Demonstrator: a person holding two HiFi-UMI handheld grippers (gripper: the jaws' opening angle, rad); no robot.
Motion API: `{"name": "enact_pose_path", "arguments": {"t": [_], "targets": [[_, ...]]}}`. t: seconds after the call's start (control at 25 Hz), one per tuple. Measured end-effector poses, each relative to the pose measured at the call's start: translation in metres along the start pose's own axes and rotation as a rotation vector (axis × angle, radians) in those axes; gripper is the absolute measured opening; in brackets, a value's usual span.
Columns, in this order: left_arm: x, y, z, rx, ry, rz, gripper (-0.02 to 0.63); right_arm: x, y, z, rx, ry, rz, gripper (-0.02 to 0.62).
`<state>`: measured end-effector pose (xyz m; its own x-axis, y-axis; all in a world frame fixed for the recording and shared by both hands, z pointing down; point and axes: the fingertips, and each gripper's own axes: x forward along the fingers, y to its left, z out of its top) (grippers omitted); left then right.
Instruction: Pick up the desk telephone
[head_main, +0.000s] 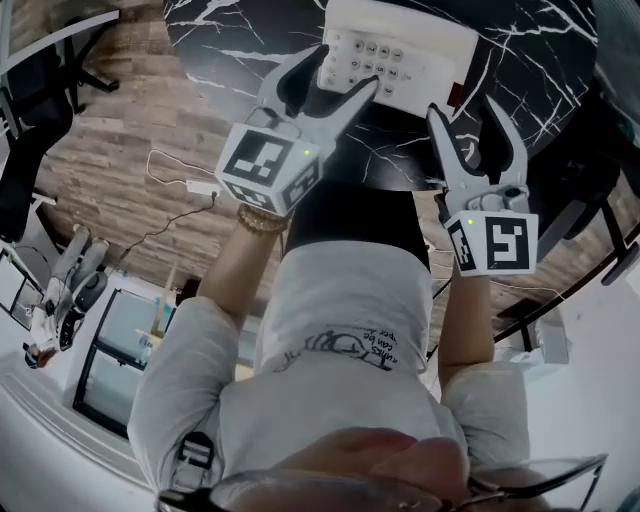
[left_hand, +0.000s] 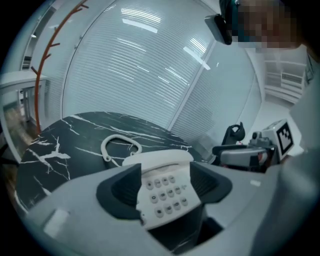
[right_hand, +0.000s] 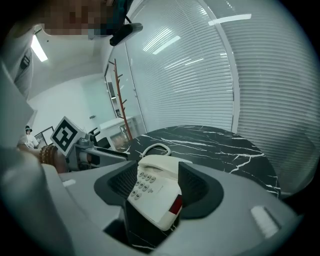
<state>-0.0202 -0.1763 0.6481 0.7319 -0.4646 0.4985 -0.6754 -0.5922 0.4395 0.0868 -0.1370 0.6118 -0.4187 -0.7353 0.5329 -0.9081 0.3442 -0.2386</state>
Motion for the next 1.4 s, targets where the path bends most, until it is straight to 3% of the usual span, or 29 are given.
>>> {"name": "enact_pose_path", "arguments": {"t": [0.4, 1.04, 1.4], "targets": [[0.028, 0.034, -0.034, -0.043, 0.074, 0.03, 0.342, 0.036, -0.02, -0.044, 0.079, 0.079, -0.008, 0.335], [0.051, 0.054, -0.065, -0.088, 0.175, 0.04, 0.382, 0.061, -0.038, -0.076, 0.124, 0.13, -0.009, 0.347], [0.057, 0.053, -0.069, -0.101, 0.179, 0.034, 0.385, 0.067, -0.04, -0.088, 0.128, 0.155, -0.001, 0.343]]}}
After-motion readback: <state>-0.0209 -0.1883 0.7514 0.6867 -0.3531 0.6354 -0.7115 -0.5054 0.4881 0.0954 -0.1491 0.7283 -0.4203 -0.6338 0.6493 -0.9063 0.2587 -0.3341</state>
